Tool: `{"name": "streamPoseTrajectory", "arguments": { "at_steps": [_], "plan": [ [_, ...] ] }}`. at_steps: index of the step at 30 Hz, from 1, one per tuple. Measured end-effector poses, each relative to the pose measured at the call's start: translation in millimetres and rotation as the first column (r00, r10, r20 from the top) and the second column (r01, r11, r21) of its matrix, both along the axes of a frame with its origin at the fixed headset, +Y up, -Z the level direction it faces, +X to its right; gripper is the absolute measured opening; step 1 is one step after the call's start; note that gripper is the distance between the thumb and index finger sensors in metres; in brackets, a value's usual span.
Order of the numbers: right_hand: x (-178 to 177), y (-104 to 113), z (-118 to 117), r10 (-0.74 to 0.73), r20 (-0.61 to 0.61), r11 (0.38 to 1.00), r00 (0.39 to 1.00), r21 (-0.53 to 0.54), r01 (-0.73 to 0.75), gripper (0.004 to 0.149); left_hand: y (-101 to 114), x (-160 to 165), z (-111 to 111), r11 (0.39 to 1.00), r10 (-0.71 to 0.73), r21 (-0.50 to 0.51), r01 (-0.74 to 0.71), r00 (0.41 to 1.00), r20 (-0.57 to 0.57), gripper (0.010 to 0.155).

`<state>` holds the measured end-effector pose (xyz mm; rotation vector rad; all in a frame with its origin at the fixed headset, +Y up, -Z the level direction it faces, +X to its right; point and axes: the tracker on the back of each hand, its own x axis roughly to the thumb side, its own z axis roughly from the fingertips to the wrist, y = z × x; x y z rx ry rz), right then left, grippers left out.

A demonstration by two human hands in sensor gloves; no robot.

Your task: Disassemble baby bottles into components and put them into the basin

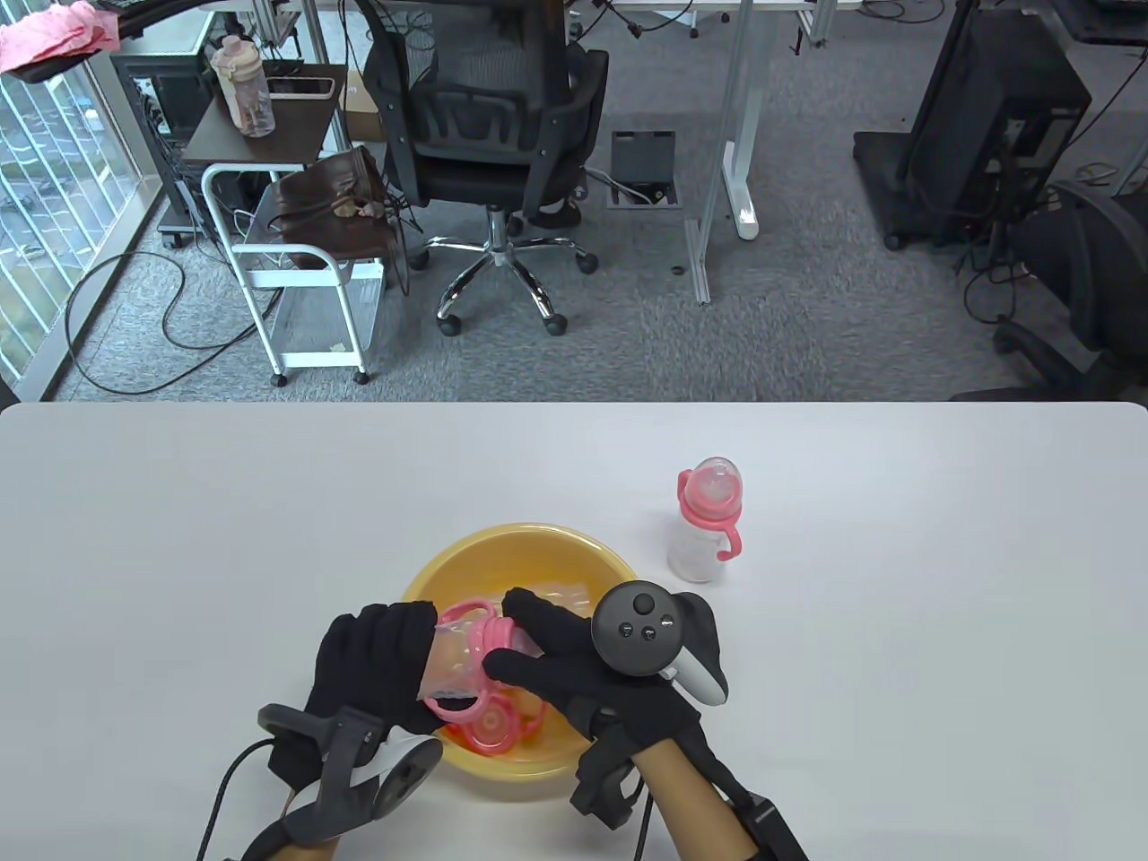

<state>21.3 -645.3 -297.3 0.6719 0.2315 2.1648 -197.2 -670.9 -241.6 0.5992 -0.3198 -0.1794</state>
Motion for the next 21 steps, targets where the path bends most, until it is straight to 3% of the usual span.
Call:
{"name": "streamPoseTrajectory", "arguments": {
  "at_steps": [21],
  "plan": [
    [-4.1,-0.2,3.5,0.007,-0.006,0.998,1.0,0.06,-0.007,0.076,0.7,-1.5,1.4,1.0,-0.012,0.007,0.012,1.0,0.003,0.097]
  ]
}}
